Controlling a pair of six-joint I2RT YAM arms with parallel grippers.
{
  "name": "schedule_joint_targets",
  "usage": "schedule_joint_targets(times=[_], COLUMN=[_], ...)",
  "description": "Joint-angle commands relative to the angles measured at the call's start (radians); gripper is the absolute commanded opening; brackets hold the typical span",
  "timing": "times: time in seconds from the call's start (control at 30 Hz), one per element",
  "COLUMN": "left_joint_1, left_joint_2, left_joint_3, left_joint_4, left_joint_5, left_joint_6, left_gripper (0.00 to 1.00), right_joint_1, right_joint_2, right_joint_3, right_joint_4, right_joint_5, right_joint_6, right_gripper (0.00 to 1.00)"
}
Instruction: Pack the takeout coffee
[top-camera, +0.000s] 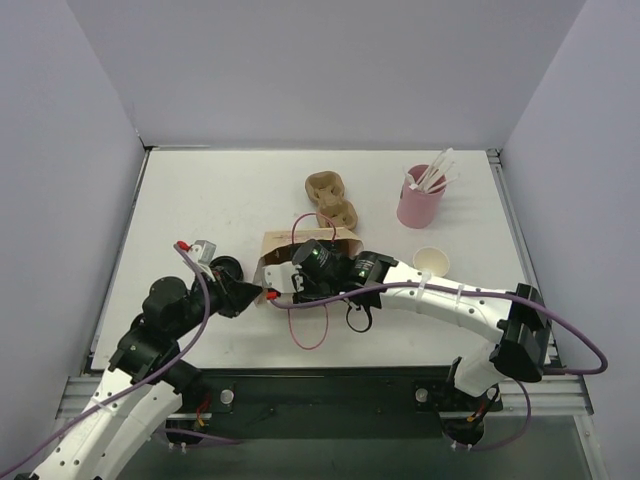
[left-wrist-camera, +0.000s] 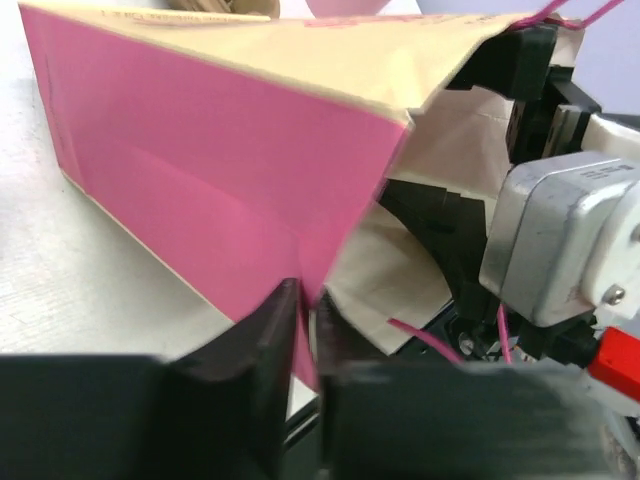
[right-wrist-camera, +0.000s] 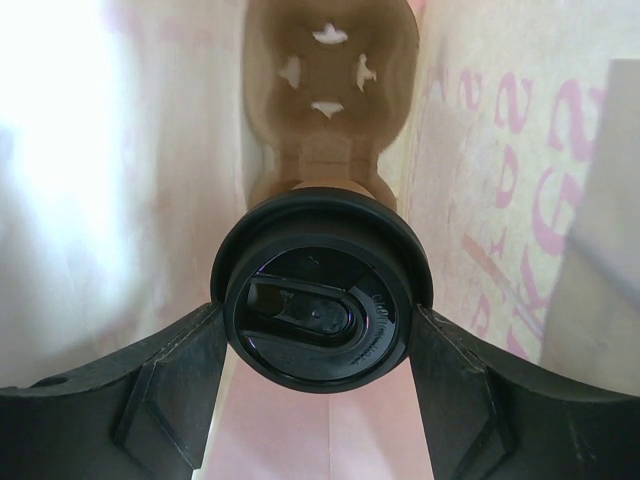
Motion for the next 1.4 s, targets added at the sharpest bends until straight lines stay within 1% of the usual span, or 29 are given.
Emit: schedule_joint_targets(times=[0.0, 0.03, 0.1, 0.17, 0.23, 0.3, 0.33, 0.4, 0.5, 0.67, 0.73, 0.87, 1.03, 1.37], left_joint_1=[-0.008, -0.008, -0.008, -0.008, -0.008, -0.007, -0.007, -0.005, -0.005, -0.002, 0.000, 0.004, 0.007, 0.006], left_joint_2=[-0.010, -0.010, -0.028, -0.037, -0.012, 0.022, 0.030, 0.024, -0.005, -0.024, -0.024, -0.019, -0.019, -0.028], left_joint_3=[0.049, 0.064, 0.084, 0.091, 0.100, 0.098, 0.088, 0.074, 0.031, 0.005, 0.003, 0.000, 0.005, 0.008], left_joint_4=[-0.069, -0.088, -0.102, -0.090, -0.079, -0.054, -0.045, -0.011, 0.038, 0.056, 0.062, 0.065, 0.058, 0.056], left_joint_5=[0.016, 0.015, 0.022, 0.039, 0.065, 0.136, 0.171, 0.176, 0.184, 0.200, 0.205, 0.190, 0.158, 0.156], left_joint_6=[0.117, 0.193, 0.307, 0.364, 0.428, 0.456, 0.464, 0.473, 0.473, 0.479, 0.481, 0.476, 0.467, 0.455], left_gripper=[0.08, 0.00, 0.00, 0.00, 0.00, 0.00, 0.00, 0.00, 0.00, 0.00, 0.00, 0.00, 0.00, 0.00], right_joint_1=[0.041, 0.047, 0.058, 0.076, 0.092, 0.090, 0.086, 0.067, 0.030, -0.022, -0.037, -0.043, -0.063, -0.117], right_joint_2=[-0.007, -0.015, -0.023, -0.026, -0.027, -0.027, -0.026, -0.027, -0.052, -0.075, -0.072, -0.063, -0.037, 0.019], right_joint_3=[0.071, 0.079, 0.112, 0.134, 0.142, 0.145, 0.145, 0.130, 0.050, -0.044, -0.056, -0.085, -0.088, -0.090], right_joint_4=[-0.031, -0.038, -0.071, -0.104, -0.118, -0.118, -0.118, -0.111, -0.042, 0.055, 0.063, 0.073, 0.095, 0.152], right_joint_5=[0.075, 0.080, 0.080, 0.077, 0.075, 0.069, 0.060, 0.033, 0.008, -0.049, -0.057, -0.099, -0.116, -0.092], right_joint_6=[0.036, 0.040, 0.048, 0.021, -0.018, -0.068, -0.079, -0.128, -0.188, -0.263, -0.282, -0.285, -0.265, -0.268], right_gripper=[0.42, 0.42, 0.42, 0.42, 0.42, 0.42, 0.42, 0.42, 0.41, 0.41, 0.41, 0.41, 0.41, 0.40])
